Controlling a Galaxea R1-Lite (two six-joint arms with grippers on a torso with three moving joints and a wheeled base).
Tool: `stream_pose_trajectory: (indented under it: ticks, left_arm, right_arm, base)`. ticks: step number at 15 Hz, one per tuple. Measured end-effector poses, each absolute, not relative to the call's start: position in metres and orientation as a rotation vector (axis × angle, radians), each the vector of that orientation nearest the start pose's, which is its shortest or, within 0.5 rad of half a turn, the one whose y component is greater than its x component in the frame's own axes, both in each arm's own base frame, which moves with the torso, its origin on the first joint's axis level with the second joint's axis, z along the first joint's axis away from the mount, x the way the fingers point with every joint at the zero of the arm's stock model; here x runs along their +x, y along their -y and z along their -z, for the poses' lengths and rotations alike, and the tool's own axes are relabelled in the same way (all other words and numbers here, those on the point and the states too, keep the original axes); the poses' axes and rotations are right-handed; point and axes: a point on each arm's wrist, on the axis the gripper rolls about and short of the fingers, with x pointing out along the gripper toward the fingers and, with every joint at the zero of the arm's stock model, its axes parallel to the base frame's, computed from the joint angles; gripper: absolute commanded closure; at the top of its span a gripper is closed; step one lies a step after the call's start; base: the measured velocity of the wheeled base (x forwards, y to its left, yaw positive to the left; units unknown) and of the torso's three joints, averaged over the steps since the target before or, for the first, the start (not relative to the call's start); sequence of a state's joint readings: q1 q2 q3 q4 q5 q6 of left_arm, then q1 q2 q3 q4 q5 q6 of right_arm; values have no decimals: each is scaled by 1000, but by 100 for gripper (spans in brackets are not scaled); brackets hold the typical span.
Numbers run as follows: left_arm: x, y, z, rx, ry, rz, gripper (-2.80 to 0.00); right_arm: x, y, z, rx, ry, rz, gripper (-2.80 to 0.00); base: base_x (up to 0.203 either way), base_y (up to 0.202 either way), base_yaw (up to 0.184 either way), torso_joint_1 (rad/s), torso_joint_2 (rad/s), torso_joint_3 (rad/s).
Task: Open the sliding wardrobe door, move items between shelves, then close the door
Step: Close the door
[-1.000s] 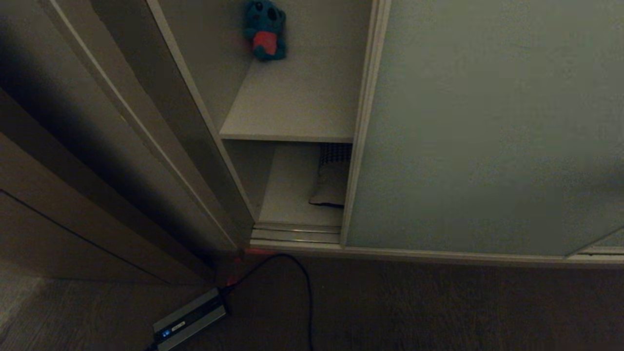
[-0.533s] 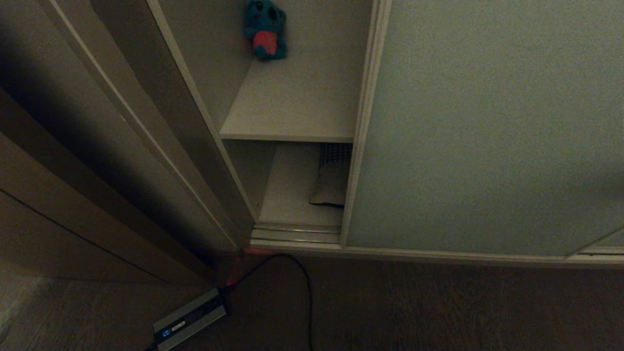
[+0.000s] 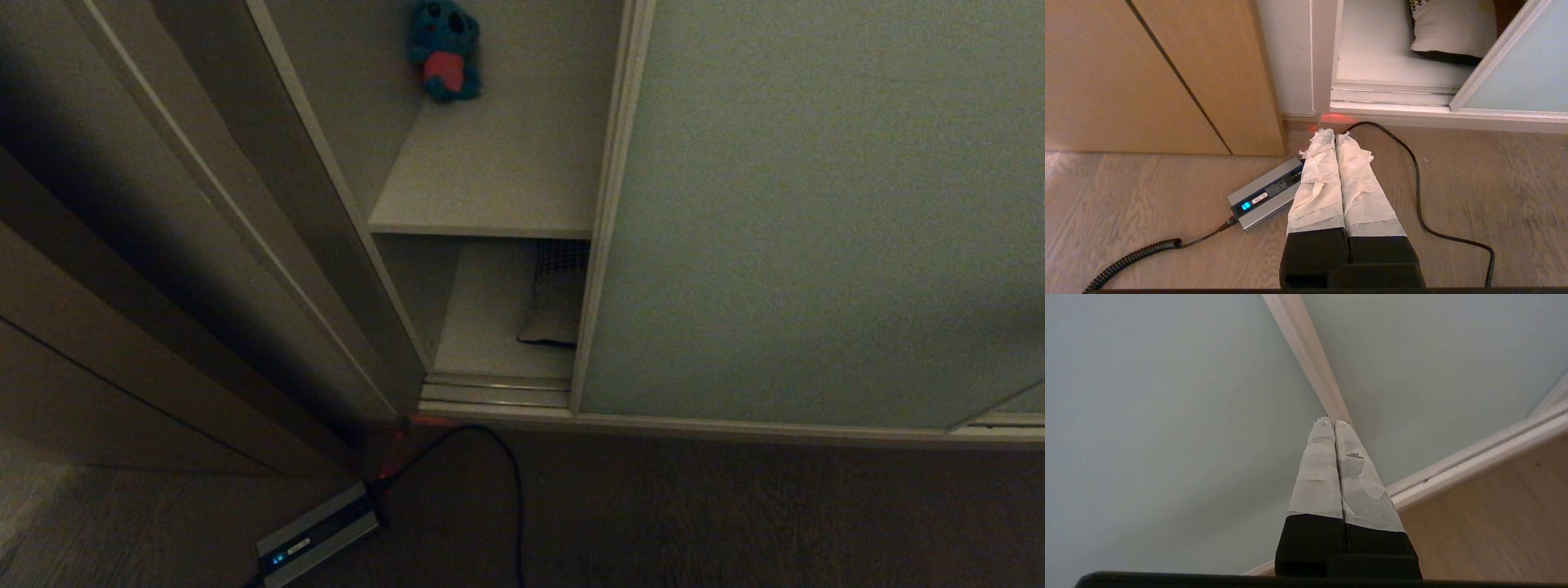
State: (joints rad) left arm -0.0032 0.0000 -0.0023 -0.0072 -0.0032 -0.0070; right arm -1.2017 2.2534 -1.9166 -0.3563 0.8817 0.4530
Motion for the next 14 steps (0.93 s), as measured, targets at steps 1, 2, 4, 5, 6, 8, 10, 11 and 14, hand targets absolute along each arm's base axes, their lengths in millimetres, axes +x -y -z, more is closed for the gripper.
stream_pose_trajectory:
  ticks: [1,2,4,5,6,8,10,11,14]
  left_arm:
    - [-23,0,-77,-7,9,6,0]
    - [-23,0,-77,-7,9,7,0]
    - [-23,0,-77,-7,9,6,0]
    - [-23,0,-77,-7,9,6,0]
    - [-23,0,-77,-7,9,6,0]
    - [-23,0,-77,-7,9,6,0]
    - [-23,0,-77,-8,9,6,0]
    - [-23,0,-77,-7,9,6,0]
    - [-23,0,-77,-7,10,6,0]
  right_arm:
    - [191,436,-244,433,83,314,0]
    - [195,437,-240,439,80,313,0]
    - [202,436,-236,446,74,304,0]
    - [205,435,-235,446,74,300,0]
    - [207,435,-235,445,74,299,0]
    - [211,434,-233,444,73,292,0]
    - [214,435,-230,439,76,286,0]
    - [216,435,-229,441,74,284,0]
    - [219,434,-229,439,76,284,0]
  base:
    - [0,0,0,0,0,0]
    - [0,0,0,0,0,0]
    - [0,0,0,0,0,0]
    - [0,0,0,0,0,0]
    - [0,0,0,0,0,0]
    - [0,0,0,0,0,0]
    - [0,0,0,0,0,0]
    - [0,0,0,0,0,0]
    - [0,0,0,0,0,0]
